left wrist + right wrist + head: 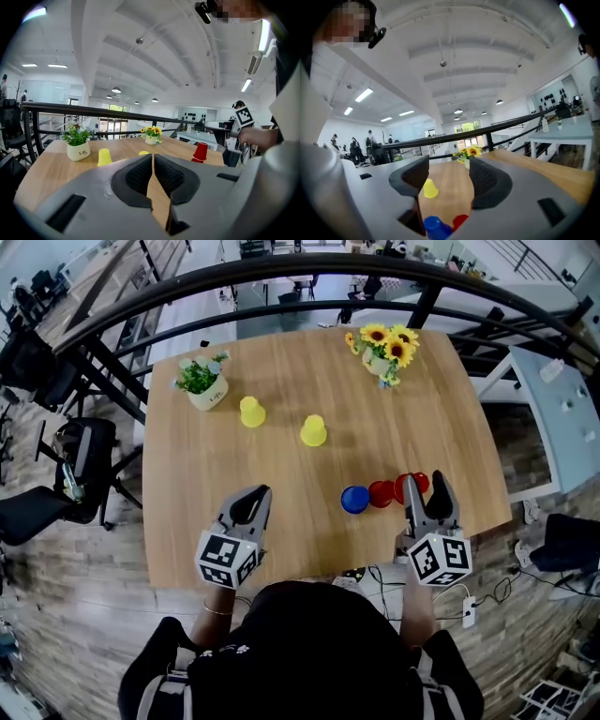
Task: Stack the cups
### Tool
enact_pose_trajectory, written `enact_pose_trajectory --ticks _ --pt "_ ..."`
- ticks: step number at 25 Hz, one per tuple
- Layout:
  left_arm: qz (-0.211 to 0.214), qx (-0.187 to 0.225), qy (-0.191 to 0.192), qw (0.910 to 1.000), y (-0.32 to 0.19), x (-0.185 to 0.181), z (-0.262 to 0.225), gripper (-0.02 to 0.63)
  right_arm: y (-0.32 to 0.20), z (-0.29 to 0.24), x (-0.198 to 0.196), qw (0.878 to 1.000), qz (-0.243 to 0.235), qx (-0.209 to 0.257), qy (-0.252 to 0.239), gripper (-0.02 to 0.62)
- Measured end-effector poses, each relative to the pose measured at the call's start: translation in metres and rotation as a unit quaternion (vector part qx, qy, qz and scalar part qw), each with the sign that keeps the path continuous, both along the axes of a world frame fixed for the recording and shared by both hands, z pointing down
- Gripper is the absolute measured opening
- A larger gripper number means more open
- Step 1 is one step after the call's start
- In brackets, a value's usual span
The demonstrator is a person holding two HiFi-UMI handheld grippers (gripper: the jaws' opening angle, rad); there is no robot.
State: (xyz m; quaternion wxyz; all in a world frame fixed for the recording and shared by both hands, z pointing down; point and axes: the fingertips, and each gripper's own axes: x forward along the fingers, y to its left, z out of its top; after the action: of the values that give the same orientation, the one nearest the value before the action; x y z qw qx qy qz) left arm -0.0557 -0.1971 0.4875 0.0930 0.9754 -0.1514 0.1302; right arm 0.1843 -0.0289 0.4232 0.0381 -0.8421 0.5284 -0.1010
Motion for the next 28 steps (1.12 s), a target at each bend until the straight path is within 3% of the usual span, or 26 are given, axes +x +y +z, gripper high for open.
enact_pose_trajectory --ticks 3,6,10,12,17,22,28 --pt "-0.003 0.0 0.003 1.0 -0.009 -0.009 -0.002 0.025 -0.046 -0.022 -0.049 0.996 -0.078 0.041 -0.024 0.27" --pt "-0.014 0.002 0.002 0.9999 -0.026 -0.025 -0.002 0.025 -0.099 -0.03 -0.103 0.983 -0.159 0.076 -0.056 0.268" --pt "-0.034 0.008 -0.002 0.9994 -0.048 -0.052 0.0 0.025 -0.163 -0.005 -0.153 0.973 -0.205 0.064 -0.086 0.253" --pt "-0.045 0.01 -0.001 0.9989 -0.059 -0.066 -0.001 0.025 -0.19 0.022 -0.155 0.978 -0.185 0.033 -0.087 0.255" --pt "-0.054 0.0 -0.01 0.9985 -0.074 -0.092 0.008 0.025 -0.224 0.094 -0.117 0.992 -0.07 -0.05 -0.09 0.256" --pt "-0.054 -0.022 -0.02 0.9981 -0.088 -0.105 0.026 0.025 -0.237 0.14 -0.07 0.991 0.022 -0.094 -0.097 0.271" --pt "-0.042 -0.033 -0.028 0.9982 -0.104 -0.111 0.038 0.025 -0.255 0.176 -0.041 0.983 0.052 -0.17 -0.047 0.286"
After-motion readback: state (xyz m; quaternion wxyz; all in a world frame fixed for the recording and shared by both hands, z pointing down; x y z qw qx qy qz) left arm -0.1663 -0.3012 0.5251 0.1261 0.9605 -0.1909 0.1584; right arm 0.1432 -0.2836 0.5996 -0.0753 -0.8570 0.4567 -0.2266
